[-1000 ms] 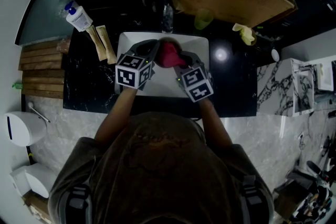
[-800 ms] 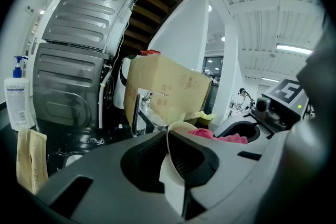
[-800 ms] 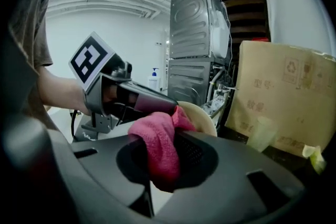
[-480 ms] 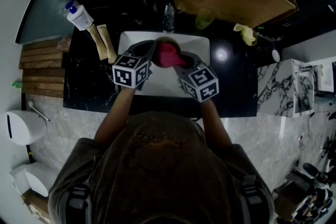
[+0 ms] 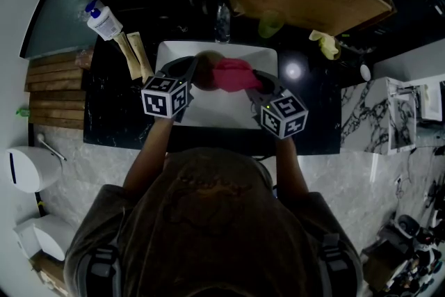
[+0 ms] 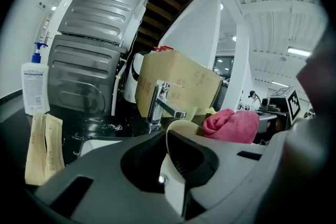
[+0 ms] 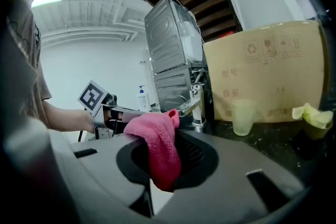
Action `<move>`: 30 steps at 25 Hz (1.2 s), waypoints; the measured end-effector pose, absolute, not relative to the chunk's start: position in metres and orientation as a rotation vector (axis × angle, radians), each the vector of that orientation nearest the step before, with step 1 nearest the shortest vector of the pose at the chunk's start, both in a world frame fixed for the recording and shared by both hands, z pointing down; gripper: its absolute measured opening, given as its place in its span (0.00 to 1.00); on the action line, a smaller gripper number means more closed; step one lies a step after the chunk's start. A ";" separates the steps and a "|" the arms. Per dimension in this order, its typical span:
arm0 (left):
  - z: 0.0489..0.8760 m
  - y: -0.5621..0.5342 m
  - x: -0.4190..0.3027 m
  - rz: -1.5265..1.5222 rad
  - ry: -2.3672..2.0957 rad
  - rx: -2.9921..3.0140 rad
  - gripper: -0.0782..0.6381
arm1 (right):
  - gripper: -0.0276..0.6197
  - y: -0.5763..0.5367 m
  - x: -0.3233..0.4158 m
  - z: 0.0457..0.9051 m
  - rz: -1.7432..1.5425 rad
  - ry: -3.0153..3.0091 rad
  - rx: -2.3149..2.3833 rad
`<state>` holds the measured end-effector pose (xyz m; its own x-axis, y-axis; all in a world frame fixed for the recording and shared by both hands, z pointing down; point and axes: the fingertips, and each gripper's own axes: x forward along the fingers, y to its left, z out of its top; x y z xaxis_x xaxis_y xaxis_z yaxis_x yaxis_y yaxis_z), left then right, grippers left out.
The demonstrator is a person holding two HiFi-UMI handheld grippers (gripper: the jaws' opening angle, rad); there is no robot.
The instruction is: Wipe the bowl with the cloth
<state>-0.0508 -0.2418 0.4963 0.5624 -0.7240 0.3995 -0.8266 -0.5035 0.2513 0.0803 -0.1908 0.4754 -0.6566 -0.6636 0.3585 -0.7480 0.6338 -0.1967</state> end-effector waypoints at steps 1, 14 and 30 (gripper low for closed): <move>0.498 -0.242 -0.055 0.340 -1.262 2.377 0.15 | 0.11 -0.191 0.085 0.475 0.503 -2.608 1.169; 0.477 -0.241 -0.067 0.240 -1.296 2.473 0.14 | 0.11 -0.189 0.122 0.487 0.664 -2.584 1.421; 0.399 -0.215 -0.064 -0.074 -1.484 2.827 0.14 | 0.11 -0.189 0.130 0.423 0.219 -2.643 1.756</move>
<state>-0.0642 -0.2155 0.3989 0.5677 -0.8206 -0.0651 -0.8230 -0.5674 -0.0249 0.1300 -0.1889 0.4235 -0.3898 -0.9199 0.0432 -0.9145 0.3811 -0.1360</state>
